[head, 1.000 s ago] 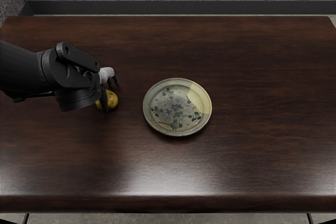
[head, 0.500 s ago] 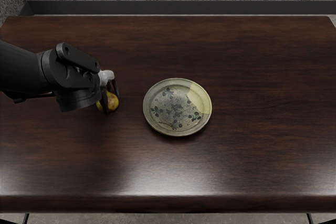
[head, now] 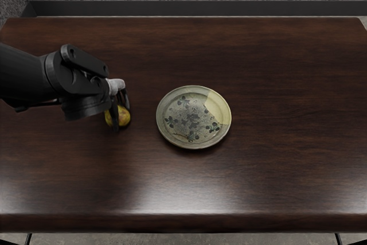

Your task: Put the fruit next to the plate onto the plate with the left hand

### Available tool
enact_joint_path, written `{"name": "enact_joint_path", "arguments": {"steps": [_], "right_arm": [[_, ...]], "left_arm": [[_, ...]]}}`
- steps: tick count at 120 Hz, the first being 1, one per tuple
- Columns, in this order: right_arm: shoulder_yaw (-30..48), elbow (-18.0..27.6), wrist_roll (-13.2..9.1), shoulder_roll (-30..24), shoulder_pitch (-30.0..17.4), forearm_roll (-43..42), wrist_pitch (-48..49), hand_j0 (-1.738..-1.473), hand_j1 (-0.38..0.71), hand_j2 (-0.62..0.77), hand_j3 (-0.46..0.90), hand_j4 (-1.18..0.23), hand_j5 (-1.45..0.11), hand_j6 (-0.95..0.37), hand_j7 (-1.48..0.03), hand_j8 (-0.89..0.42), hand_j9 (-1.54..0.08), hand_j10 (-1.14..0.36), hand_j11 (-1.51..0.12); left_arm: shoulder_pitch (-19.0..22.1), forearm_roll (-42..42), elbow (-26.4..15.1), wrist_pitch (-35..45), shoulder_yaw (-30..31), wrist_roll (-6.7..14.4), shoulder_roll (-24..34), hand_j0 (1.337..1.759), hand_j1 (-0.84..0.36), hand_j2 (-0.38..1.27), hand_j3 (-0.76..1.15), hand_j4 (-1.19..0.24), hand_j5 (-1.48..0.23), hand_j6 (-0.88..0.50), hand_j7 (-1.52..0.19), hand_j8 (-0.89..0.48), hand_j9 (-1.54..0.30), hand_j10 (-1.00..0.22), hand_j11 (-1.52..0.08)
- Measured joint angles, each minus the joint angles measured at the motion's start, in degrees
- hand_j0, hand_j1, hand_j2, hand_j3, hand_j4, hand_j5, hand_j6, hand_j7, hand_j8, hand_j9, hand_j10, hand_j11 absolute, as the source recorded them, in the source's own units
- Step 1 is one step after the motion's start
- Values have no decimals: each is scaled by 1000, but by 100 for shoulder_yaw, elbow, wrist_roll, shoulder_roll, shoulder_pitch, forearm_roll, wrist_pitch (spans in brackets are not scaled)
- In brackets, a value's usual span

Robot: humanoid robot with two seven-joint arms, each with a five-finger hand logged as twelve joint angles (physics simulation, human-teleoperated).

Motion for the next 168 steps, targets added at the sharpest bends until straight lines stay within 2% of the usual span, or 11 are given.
{"name": "enact_joint_path", "arguments": {"steps": [23,57,104,126,127,129,133,141,168], "right_arm": [[0,0,0,0,0,0,0,-1658,-331,-3,0,-15,-20,-15,-20,-15,-20,-15,-20],[0,0,0,0,0,0,0,-1658,-331,-3,0,-15,-20,-15,-20,-15,-20,-15,-20],[0,0,0,0,0,0,0,-1658,-331,-3,0,-15,-20,-15,-20,-15,-20,-15,-20],[0,0,0,0,0,0,0,-1658,-331,-3,0,-15,-20,-15,-20,-15,-20,-15,-20],[0,0,0,0,0,0,0,-1658,-331,-3,0,-15,-20,-15,-20,-15,-20,-15,-20],[0,0,0,0,0,0,0,-1658,-331,-3,0,-15,-20,-15,-20,-15,-20,-15,-20],[0,0,0,0,0,0,0,-1658,-331,-3,0,-15,-20,-15,-20,-15,-20,-15,-20],[0,0,0,0,0,0,0,-1658,-331,-3,0,-15,-20,-15,-20,-15,-20,-15,-20],[0,0,0,0,0,0,0,-1658,-331,-3,0,-15,-20,-15,-20,-15,-20,-15,-20]], "left_arm": [[-55,-128,-14,-9,19,-3,0,1654,-266,617,0,-758,-1216,-347,-1219,-399,-1162,-727,-1156],[-716,-373,-17,-9,-49,-21,138,1654,-254,588,0,-781,-1245,-335,-1250,-403,-1163,-727,-1164],[-670,-416,7,-213,-1436,-49,230,1655,-259,607,0,-791,-1260,-321,-1255,-394,-1175,-721,-1165],[-634,-419,12,-373,-1844,-118,167,1655,-275,635,0,-797,-1275,-310,-1263,-379,-1169,-712,-1161],[-630,-416,12,-366,-1855,-124,167,1655,-272,632,0,-807,-1256,-317,-1246,-439,-1170,-712,-1161],[-627,-417,12,-373,-1876,-135,167,1655,-271,638,0,-806,-1259,-330,-1250,-380,-1170,-707,-1160],[-619,-411,14,-378,-1923,-155,167,1655,-272,629,0,-812,-1251,-335,-1243,-406,-1171,-704,-1157],[-614,-408,15,-392,-1989,-180,167,1656,-322,740,0,-812,-1254,-331,-1236,-401,-1165,-697,-1153],[-604,-387,21,-390,-2055,-210,133,1656,-391,886,0,-827,-1230,-373,-1200,-422,-1152,-719,-1155]]}}
